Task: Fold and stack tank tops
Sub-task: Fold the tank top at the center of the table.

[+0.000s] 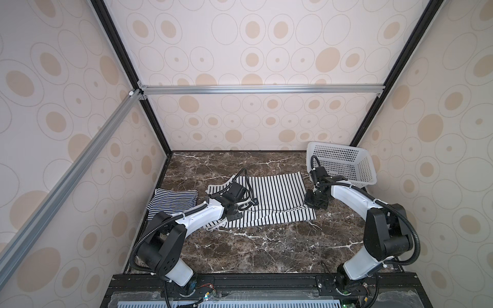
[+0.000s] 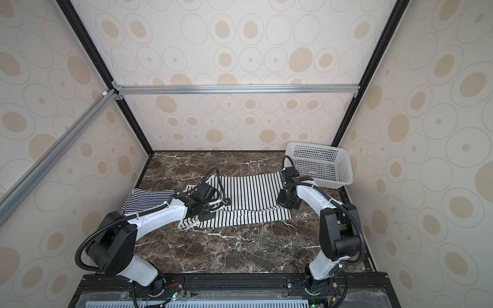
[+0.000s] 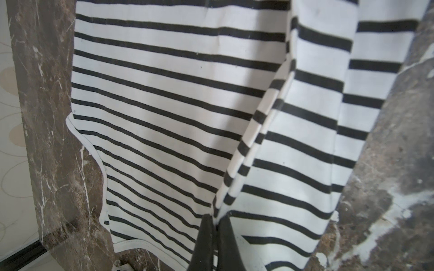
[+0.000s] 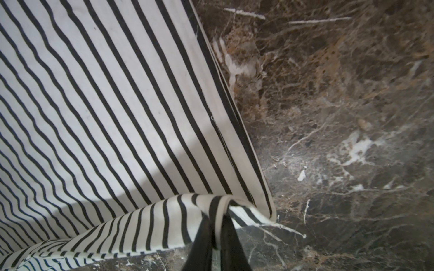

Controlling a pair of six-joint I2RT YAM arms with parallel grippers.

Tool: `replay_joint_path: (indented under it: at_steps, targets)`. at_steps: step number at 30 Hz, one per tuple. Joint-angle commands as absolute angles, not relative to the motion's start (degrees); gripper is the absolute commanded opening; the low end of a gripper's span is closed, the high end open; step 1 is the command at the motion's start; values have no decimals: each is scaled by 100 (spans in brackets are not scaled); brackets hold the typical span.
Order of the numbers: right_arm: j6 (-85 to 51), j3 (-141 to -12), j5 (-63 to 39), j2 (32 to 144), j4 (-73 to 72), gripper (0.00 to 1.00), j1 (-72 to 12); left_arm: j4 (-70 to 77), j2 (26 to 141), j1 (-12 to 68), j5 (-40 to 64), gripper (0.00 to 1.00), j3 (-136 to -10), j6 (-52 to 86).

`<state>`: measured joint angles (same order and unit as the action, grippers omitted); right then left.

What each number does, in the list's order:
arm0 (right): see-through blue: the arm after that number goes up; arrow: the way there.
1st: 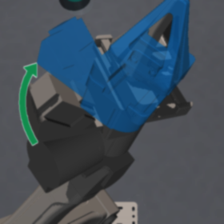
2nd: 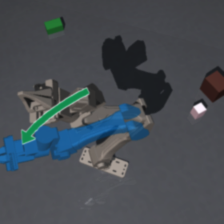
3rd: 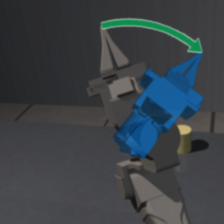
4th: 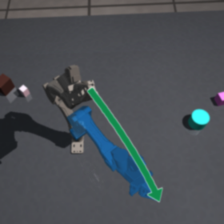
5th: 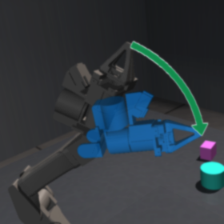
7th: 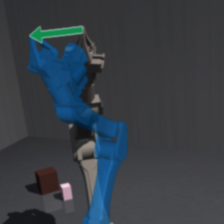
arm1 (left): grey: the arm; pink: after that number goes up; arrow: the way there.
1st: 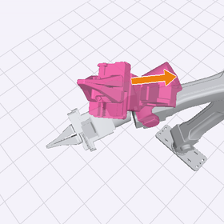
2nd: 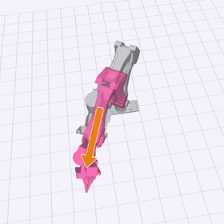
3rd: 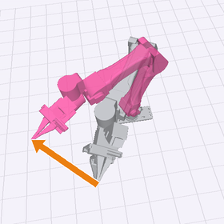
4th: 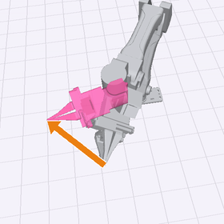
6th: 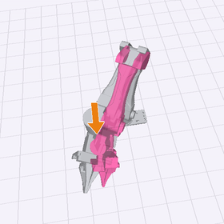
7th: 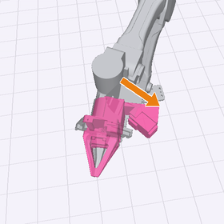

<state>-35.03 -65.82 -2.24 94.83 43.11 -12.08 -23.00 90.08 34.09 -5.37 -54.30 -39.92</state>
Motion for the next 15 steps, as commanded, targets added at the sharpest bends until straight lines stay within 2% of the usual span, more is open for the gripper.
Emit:
replay_joint_path:
  at_steps: [1,10,15]
  targets:
    - [-3418,-6772,-222,9660,4307,11,-1126,-2185,9143,3349,-571,0,-5676,-4123]
    - [-3372,-6907,-211,9976,4220,14,-1037,-1995,9550,3278,-777,0,-5939,-3933]
    - [-3322,-6981,-167,10043,4214,29,-1037,-1938,9738,3262,-1032,2,-6056,-3764]
